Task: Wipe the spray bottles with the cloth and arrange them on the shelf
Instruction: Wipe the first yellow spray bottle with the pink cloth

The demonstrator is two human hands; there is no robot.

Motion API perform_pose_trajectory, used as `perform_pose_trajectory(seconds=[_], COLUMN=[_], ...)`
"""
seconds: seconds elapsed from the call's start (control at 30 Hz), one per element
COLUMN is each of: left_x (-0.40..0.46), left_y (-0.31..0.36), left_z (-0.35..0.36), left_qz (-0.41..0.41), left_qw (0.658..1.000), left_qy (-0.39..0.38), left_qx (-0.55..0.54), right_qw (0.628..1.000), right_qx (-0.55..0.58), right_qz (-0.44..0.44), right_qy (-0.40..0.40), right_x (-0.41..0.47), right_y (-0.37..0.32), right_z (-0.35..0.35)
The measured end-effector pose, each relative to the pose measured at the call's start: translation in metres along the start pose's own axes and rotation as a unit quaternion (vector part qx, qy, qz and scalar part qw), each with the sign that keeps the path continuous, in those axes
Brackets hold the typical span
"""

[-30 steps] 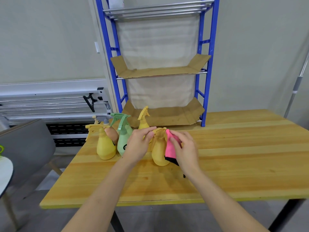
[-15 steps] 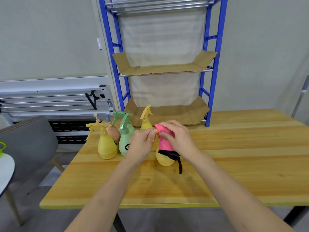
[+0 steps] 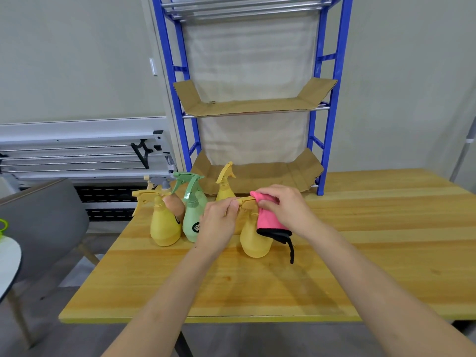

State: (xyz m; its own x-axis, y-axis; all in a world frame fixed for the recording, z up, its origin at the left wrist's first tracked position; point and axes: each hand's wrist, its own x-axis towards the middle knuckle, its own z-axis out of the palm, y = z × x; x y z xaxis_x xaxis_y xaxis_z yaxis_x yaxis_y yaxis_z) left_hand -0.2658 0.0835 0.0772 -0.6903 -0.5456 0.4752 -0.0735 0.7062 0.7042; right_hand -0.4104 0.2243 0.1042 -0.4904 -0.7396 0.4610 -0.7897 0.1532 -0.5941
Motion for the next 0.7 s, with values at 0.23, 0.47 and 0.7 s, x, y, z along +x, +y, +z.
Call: perform_pose_trajectory(seconds=[0.23,0.47,0.7], left_x=[0.003,0.002,0.003], left_y=[-0.006,0.0,-0.004], left_z=[0.004,0.0,0.003], left_qz=[0.004,-0.012,-0.009], left_qw=[1.0,0.998,1.0], left_qy=[0.011,0.009,0.016], left_qx=[-0.014,0.068,0.008], right_qw=[0.999,0.999,0.999], right_qx=[-0.016,-0.038,-0.012], right_qz=[-0.039,-0.02,0.035], right_qy=[0.008,-0.011,0.037], right_x=[-0.001,0.003,-0.021], right_y=[-0.019,-0.015,0.004], right_z=[0.013,0.01,0.011])
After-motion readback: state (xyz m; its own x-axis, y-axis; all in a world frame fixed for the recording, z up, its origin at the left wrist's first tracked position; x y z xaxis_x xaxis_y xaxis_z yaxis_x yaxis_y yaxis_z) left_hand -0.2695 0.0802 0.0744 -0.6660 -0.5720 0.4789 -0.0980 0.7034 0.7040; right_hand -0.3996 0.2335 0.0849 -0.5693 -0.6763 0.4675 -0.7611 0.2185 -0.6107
